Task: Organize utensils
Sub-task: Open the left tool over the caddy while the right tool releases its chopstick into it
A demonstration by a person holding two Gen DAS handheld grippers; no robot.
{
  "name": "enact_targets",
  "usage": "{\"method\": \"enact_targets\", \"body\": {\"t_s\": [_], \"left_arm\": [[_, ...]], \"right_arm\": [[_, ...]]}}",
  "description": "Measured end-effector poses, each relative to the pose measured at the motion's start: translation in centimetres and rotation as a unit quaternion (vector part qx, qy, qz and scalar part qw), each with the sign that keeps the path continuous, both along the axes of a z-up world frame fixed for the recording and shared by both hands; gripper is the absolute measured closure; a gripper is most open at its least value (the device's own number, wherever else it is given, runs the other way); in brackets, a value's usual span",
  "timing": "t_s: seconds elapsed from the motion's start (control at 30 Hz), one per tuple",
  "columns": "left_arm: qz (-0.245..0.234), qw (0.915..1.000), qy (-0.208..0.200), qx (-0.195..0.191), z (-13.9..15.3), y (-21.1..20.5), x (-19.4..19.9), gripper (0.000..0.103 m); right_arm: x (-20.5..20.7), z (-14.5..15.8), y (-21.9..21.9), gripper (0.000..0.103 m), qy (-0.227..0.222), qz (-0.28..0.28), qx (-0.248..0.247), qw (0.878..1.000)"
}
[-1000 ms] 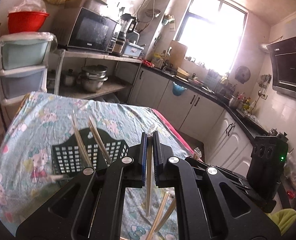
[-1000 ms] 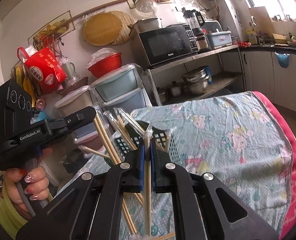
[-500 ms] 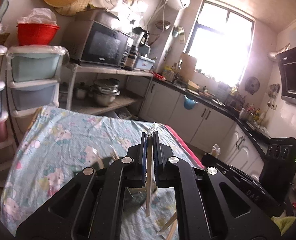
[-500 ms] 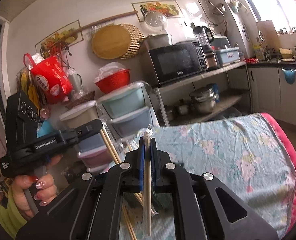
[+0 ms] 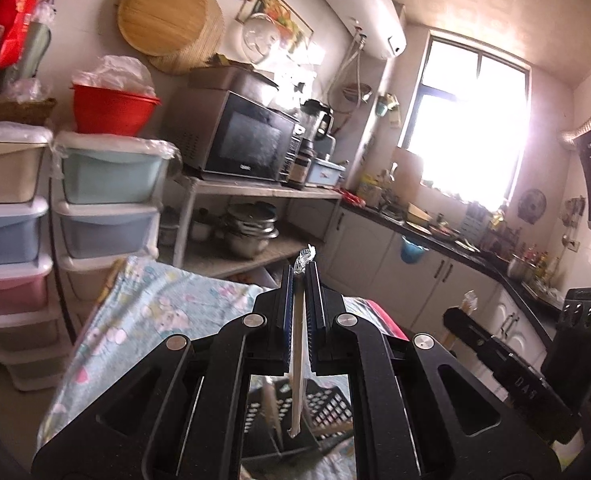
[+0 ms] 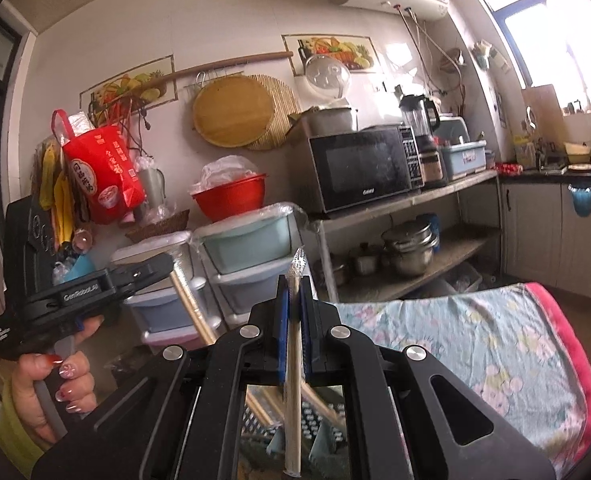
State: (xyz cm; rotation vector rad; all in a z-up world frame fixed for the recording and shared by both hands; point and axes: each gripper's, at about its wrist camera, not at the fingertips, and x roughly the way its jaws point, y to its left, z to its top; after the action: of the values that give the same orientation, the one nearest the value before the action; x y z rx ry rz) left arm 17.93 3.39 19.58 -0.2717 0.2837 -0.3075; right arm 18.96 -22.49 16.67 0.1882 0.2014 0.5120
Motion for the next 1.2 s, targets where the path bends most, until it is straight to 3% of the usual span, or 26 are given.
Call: {"method": "enact_targets", "body": {"t_s": [0.37, 0.97, 1.2], "left_arm": [[0.035, 0.9993, -0.001, 0.012, -1.7, 1.2, 1.2, 0.1], [0.045, 0.9977, 0.051, 0.004, -6.6, 2.0, 3.6, 0.1], [0.042, 0.9966, 0.071, 0.001, -8.2, 2.0, 3.9, 0.099]], "right_arm": [[1.5, -0.2, 1.0, 0.097, -0.051, -0.048, -0.032, 0.997], [3.9, -4.2, 1.6, 0.097, -0.012, -0.061, -0.034, 0.997], [4.1, -5.4, 0.8, 0.078, 0.017, -0.062, -0.032, 0.997]]}}
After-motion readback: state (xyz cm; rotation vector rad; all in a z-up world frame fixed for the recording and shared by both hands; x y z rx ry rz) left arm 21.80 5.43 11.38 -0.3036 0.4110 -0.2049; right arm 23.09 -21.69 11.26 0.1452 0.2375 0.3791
